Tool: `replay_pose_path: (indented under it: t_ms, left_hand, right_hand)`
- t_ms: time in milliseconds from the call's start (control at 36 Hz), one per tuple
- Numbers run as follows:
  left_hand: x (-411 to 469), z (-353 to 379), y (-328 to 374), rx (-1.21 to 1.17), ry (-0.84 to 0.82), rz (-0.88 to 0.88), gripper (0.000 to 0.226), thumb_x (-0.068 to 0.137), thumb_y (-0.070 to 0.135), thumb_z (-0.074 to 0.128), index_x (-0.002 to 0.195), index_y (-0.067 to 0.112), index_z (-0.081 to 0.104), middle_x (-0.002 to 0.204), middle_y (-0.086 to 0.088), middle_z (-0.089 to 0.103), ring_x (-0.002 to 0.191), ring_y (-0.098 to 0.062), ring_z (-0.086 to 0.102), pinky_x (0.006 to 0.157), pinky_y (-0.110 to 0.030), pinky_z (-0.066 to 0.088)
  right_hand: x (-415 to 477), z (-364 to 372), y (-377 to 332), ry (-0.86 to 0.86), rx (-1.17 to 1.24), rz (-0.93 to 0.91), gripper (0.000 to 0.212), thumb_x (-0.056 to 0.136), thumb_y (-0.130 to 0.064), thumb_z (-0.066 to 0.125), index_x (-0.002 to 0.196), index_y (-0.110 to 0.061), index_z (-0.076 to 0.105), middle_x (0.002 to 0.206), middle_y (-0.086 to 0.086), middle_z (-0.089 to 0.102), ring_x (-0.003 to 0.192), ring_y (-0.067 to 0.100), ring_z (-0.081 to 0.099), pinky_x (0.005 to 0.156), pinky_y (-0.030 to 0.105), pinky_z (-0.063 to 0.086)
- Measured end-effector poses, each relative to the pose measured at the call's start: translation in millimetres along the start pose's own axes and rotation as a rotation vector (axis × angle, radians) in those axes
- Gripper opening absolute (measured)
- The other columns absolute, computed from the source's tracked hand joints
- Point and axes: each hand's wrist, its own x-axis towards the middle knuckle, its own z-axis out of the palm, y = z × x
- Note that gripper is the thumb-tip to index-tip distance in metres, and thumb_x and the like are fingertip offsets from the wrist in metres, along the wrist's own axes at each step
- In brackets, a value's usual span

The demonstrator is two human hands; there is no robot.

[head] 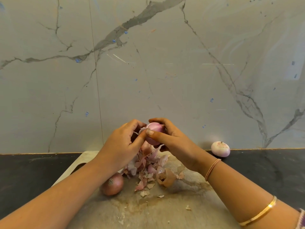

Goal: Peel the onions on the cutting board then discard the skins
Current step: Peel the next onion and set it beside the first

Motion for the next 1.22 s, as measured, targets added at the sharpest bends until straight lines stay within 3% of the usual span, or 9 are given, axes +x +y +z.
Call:
replay_pose_path:
  t_ms: [250,444,583,694,750,917,1000,1111,1222]
  left_hand:
    - [1.8,-3.4,2.8,0.033,0.082,0.028,0.013,0.095,0.020,0.053,0.086,0.013,0.060,0.068,0.004,0.060,0.068,-0.010,0.053,0.053,-0.016,0.038]
    - [1.4,-1.7,4.0,0.103,0.105,0.042,0.008,0.093,0.015,0.054,0.086,0.012,0.055,0.073,-0.005,0.062,0.064,-0.017,0.055,0.059,-0.028,0.041]
    - [1.6,-1.8,3.1,0.102,0.120,0.036,0.008,0.094,0.015,0.055,0.086,0.016,0.054,0.070,0.000,0.061,0.064,-0.015,0.054,0.057,-0.025,0.041]
    - [3.2,-2.0,0.6,0.006,0.171,-0.070,0.010,0.095,0.015,0.054,0.086,0.012,0.058,0.071,-0.006,0.064,0.062,-0.018,0.057,0.055,-0.031,0.045]
    - [3.8,-1.3,-0.7,-0.053,0.178,-0.135,0.010,0.095,0.015,0.054,0.089,0.011,0.061,0.077,-0.004,0.066,0.071,-0.021,0.062,0.064,-0.038,0.051]
    - [5.5,-2.0,-10.7,-0.194,0.169,-0.307,0.015,0.096,0.012,0.052,0.086,0.018,0.059,0.086,0.006,0.069,0.079,-0.008,0.066,0.077,-0.035,0.055]
    - [3.7,-2.4,-13.6,-0.096,0.110,-0.221,0.017,0.095,0.010,0.053,0.090,0.024,0.061,0.089,0.008,0.069,0.085,-0.008,0.066,0.080,-0.030,0.055]
    - [1.7,-1.6,-6.6,-0.074,0.029,-0.036,0.044,0.093,0.003,0.054,0.103,0.046,0.051,0.105,0.024,0.062,0.102,0.009,0.057,0.086,-0.007,0.045]
    - [0.8,-1.7,-2.4,-0.045,-0.050,0.085,0.044,0.084,0.029,0.058,0.119,0.052,0.044,0.120,0.032,0.052,0.115,0.006,0.048,0.094,-0.008,0.040]
  right_hand:
    - [-0.9,2.1,0.5,0.035,-0.060,-0.086,0.035,0.091,-0.022,0.065,0.122,-0.028,0.050,0.113,-0.004,0.056,0.095,0.015,0.059,0.067,0.013,0.049]
    - [-0.3,3.9,-0.3,0.032,-0.057,-0.092,0.033,0.089,-0.022,0.067,0.115,-0.032,0.050,0.112,-0.007,0.056,0.097,0.016,0.061,0.070,0.016,0.052]
    - [-0.8,1.4,-1.7,0.015,0.011,-0.056,0.034,0.090,-0.018,0.065,0.120,-0.024,0.050,0.112,0.001,0.057,0.093,0.017,0.061,0.068,0.016,0.051]
    - [-0.2,-0.6,-2.5,-0.017,0.146,-0.012,0.033,0.091,-0.016,0.063,0.120,-0.021,0.050,0.110,0.006,0.058,0.083,0.020,0.062,0.073,0.024,0.053]
    - [0.1,-0.9,-2.3,-0.035,0.209,0.005,0.030,0.091,-0.013,0.062,0.118,-0.021,0.051,0.110,0.008,0.057,0.085,0.024,0.062,0.074,0.027,0.054]
    - [1.4,-5.6,-4.2,-0.028,0.410,0.028,0.028,0.089,-0.011,0.063,0.114,-0.017,0.053,0.114,0.014,0.055,0.081,0.026,0.064,0.070,0.027,0.056]
    - [2.8,-9.0,-4.7,-0.010,0.438,0.048,0.035,0.081,-0.016,0.063,0.115,-0.016,0.056,0.118,0.015,0.055,0.081,0.027,0.065,0.073,0.030,0.057]
    - [3.3,-9.7,-2.4,-0.012,0.403,0.091,0.028,0.096,-0.009,0.048,0.123,-0.013,0.054,0.125,0.020,0.053,0.082,0.029,0.064,0.076,0.031,0.056]
    - [3.0,-9.1,-1.0,-0.035,0.435,0.131,0.032,0.098,-0.012,0.038,0.126,-0.011,0.053,0.125,0.023,0.054,0.078,0.028,0.064,0.074,0.033,0.054]
